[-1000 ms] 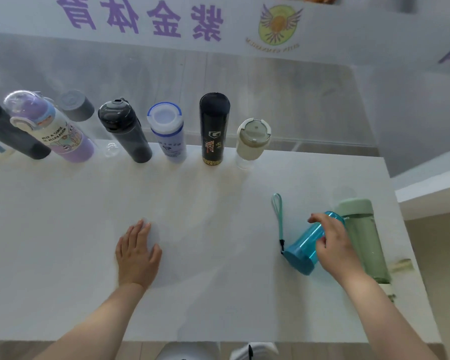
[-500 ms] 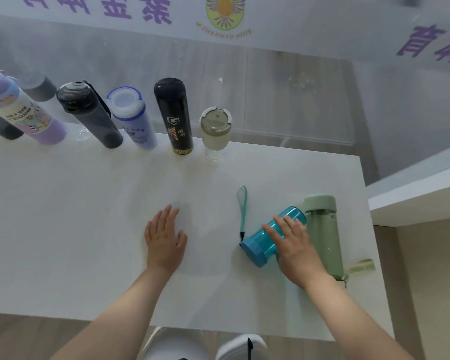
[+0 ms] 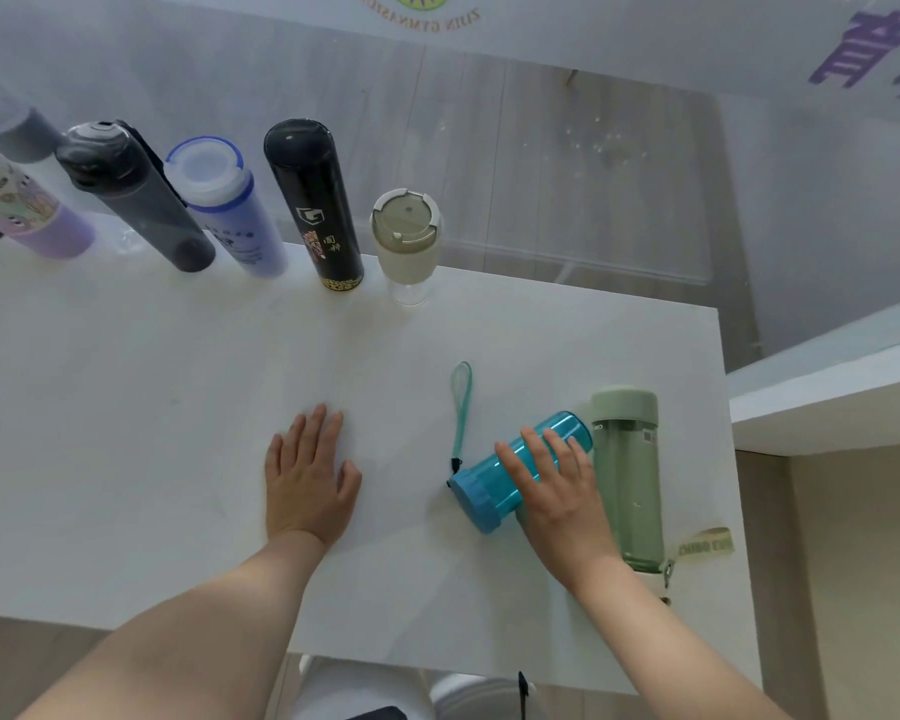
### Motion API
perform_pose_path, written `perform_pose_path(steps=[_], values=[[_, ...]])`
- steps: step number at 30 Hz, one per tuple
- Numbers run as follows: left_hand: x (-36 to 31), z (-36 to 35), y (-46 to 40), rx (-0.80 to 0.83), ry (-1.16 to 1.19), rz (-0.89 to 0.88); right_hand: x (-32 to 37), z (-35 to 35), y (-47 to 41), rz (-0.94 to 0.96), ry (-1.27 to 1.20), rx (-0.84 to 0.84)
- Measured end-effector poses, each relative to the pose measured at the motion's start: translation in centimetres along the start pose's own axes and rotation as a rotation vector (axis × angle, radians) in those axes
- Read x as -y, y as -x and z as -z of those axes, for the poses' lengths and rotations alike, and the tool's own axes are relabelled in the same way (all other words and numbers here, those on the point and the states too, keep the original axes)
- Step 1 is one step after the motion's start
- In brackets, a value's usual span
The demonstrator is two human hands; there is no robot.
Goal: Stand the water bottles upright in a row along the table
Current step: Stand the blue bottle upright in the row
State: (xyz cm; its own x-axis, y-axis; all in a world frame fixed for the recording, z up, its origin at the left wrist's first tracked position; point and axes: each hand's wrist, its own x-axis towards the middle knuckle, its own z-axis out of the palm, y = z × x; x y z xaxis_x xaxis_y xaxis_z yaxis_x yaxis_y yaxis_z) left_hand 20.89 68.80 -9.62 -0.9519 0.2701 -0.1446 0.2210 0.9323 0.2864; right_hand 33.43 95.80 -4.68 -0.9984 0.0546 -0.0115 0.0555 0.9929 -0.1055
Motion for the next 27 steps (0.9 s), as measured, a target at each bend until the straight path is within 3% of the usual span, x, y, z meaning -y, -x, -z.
perform_pose_path(steps=[5, 14, 27], values=[[0.0, 0.0, 0.0, 0.001, -0.010, -0.002, 0.7, 1.5, 0.1, -0.111, -0.232, -0.028], [0.0, 0.0, -0.1, 0.011, -0.022, -0.001, 2.4, 2.8, 0.0, -0.384, -0.874, -0.111], [0.0, 0.0, -0.2, 0.018, -0.019, 0.001, 1.0, 1.7, -6.0, -0.431, -1.001, -0.110]])
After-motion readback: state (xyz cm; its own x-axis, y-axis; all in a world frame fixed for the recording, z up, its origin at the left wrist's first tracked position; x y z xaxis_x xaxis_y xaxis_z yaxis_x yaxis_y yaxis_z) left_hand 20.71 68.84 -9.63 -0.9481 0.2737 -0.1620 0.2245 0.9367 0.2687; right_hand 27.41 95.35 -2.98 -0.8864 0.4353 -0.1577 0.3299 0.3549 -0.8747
